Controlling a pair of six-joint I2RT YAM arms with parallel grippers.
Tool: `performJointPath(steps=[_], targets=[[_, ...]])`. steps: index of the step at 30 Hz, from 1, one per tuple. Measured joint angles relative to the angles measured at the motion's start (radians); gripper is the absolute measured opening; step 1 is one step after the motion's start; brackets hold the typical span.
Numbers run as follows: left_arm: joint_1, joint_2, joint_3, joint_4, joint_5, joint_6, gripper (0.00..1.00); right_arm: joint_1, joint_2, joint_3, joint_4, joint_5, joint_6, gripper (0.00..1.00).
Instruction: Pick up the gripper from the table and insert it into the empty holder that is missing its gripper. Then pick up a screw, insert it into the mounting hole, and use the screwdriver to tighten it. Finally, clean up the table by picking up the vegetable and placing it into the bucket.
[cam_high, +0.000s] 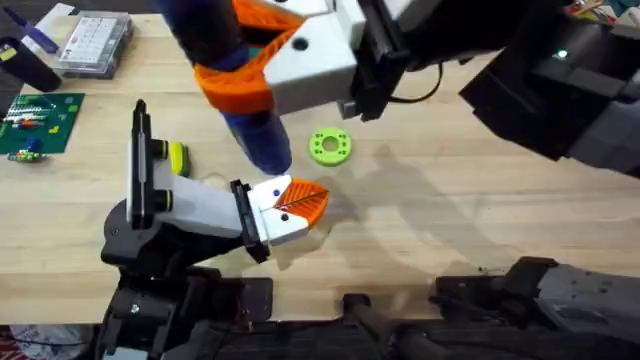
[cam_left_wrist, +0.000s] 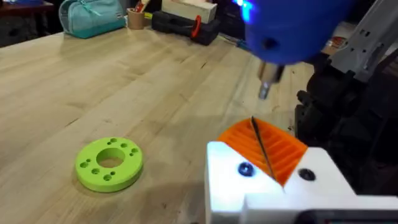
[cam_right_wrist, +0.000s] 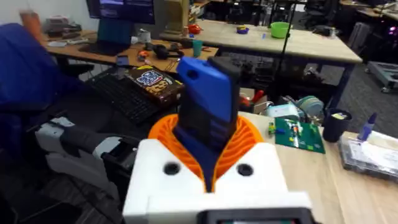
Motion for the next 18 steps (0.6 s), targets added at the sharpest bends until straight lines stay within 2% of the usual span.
performJointPath(steps=[5,13,18], targets=[[0.0,0.0,0.0,0.0,0.0,0.0,0.016,0.023,0.005,-0.02,0.03,0.007,0.002,0.027],[0.0,0.0,0.0,0.0,0.0,0.0,0.016,0.027,0.007,-0.113,0.242,0.02,0.057,0.027],[0.0,0.0,0.0,0.0,0.0,0.0,0.016,0.027,0.007,-0.142,0.254,0.027,0.078,0.027]])
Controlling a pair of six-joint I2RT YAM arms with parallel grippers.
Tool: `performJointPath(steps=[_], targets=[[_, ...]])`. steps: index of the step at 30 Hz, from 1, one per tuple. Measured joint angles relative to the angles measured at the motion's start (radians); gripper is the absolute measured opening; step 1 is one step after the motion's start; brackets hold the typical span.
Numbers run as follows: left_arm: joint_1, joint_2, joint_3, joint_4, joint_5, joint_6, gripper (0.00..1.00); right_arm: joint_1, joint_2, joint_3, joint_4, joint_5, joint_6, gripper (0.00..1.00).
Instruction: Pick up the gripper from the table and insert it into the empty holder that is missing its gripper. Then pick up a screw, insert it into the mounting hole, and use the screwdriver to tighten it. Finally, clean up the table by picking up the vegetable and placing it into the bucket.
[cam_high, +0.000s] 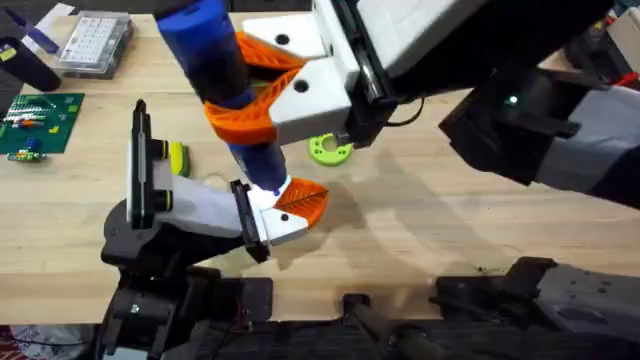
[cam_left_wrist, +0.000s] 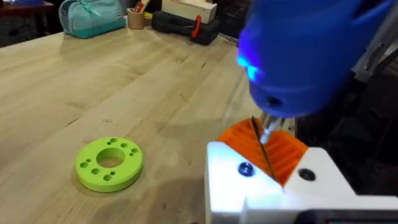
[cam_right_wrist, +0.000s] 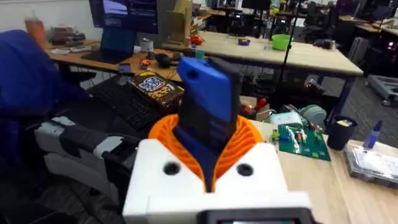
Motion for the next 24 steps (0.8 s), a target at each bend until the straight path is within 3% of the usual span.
performJointPath(steps=[24], targets=[[0.0,0.0,0.0,0.0,0.0,0.0,0.016,0.0,0.049,-0.001,0.005,0.01,0.005,0.027]])
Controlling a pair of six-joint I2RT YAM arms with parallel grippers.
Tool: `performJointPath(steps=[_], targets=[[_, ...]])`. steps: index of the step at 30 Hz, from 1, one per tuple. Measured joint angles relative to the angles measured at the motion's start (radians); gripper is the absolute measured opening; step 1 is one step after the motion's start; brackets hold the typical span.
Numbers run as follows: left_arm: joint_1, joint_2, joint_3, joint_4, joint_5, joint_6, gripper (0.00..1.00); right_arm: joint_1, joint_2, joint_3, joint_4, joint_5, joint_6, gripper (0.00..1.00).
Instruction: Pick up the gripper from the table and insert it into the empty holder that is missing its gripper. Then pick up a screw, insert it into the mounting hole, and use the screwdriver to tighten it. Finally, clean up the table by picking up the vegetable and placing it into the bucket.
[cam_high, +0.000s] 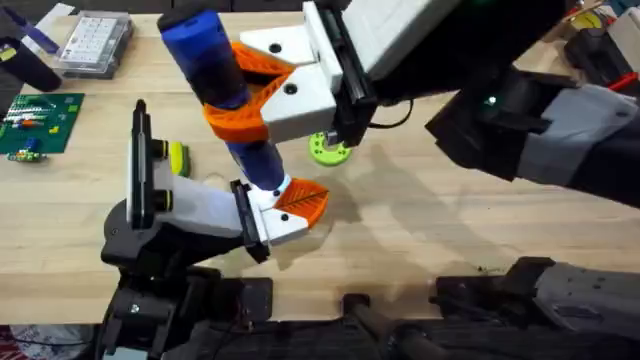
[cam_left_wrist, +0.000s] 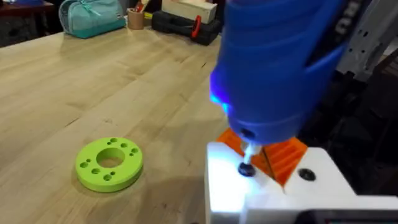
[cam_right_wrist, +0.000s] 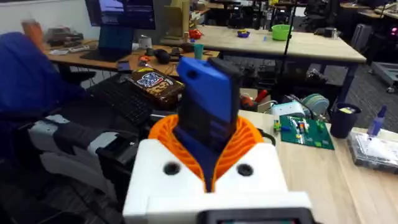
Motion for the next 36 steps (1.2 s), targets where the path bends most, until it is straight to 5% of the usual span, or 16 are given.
performJointPath(steps=[36], targets=[[0.0,0.0,0.0,0.0,0.0,0.0,0.016,0.0,0.006,0.0,-0.003,0.0,0.017,0.027]])
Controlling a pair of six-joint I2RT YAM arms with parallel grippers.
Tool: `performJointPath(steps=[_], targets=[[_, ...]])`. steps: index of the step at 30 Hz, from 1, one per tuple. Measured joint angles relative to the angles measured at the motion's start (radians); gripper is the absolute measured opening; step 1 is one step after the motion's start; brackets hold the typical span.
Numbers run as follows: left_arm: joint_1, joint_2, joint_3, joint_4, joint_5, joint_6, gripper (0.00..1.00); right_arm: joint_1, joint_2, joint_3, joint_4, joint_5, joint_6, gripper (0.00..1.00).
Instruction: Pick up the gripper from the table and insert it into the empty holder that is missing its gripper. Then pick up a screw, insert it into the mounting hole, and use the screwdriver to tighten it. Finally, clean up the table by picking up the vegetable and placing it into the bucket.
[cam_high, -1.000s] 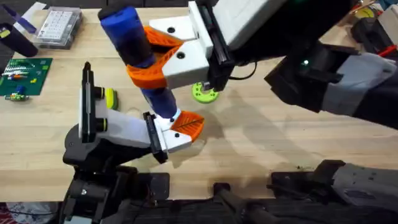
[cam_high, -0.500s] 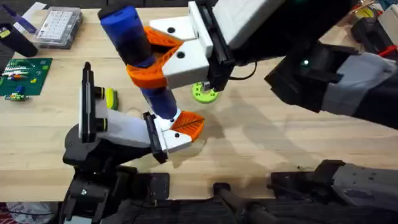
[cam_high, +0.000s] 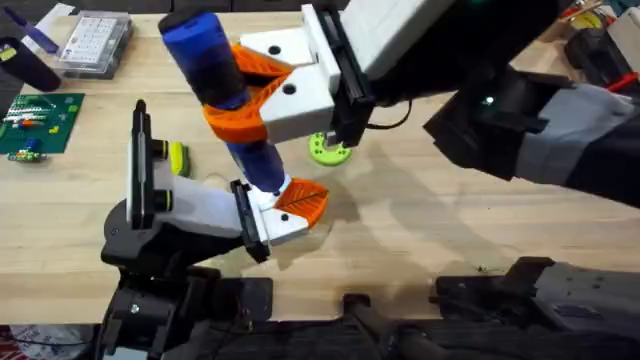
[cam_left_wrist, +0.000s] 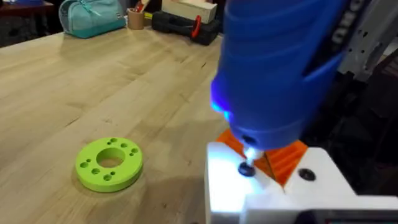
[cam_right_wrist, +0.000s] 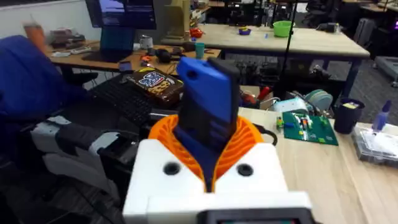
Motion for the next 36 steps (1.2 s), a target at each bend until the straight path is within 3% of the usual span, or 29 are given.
performJointPath(steps=[26,36], targets=[[0.0,0.0,0.0,0.0,0.001,0.0,0.016,0.0,0.014,-0.012,0.013,0.004,0.006,0.027],[0.0,0.0,0.0,0.0,0.0,0.0,0.016,0.0,0.021,-0.026,0.274,0.026,0.094,0.027]])
